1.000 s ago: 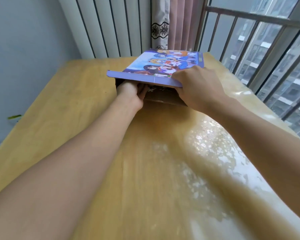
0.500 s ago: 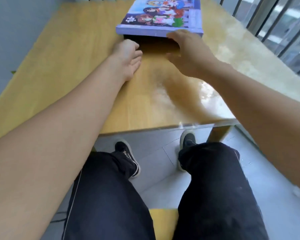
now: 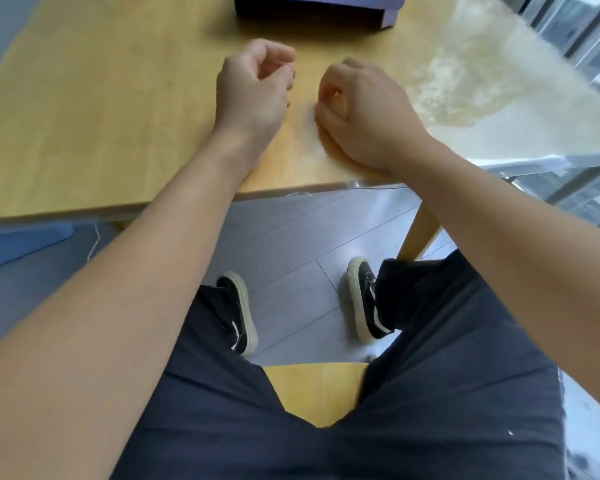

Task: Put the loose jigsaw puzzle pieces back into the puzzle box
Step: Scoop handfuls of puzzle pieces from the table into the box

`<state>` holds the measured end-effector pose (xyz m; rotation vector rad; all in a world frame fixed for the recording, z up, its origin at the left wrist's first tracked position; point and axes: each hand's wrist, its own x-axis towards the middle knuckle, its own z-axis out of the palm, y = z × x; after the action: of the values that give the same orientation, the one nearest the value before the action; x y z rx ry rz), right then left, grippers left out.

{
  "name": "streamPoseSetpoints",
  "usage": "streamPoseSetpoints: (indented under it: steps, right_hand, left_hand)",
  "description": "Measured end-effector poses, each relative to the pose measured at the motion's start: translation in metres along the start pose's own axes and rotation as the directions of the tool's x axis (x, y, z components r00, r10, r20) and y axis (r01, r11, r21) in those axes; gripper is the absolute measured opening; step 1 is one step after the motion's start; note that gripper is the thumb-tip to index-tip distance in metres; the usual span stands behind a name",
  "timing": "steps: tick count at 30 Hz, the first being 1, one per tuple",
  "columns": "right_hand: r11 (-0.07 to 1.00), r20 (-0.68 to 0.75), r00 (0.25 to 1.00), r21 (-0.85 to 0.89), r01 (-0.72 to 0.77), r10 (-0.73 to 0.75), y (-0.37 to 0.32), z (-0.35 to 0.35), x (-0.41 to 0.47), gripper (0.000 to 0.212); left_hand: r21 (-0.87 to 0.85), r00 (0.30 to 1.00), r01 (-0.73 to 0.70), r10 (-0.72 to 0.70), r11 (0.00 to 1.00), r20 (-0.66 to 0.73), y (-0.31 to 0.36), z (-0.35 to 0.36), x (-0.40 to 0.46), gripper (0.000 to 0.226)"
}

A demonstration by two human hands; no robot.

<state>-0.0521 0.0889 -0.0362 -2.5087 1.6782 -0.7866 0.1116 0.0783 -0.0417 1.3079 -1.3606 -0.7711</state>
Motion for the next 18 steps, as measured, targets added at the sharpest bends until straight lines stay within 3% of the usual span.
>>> streamPoseSetpoints:
  steps: [5,18]
  right_hand:
    - [0.995,-0.031,0.999,-0.104,0.004,-0.008,0.0,0.01,0.015,0.025]
    - [0.998,-0.064,0.998,-0.062,0.018,-0.022,0.003,0.007,0.014,0.022]
  left_hand:
    - [0.078,0.996,-0.085,0.086,0.993,-0.012,-0.004,0.012,0.017,0.024]
    - [0.165,0.991,-0.135,0.13,0.977,0.04,0.005,0.017,0.013,0.021]
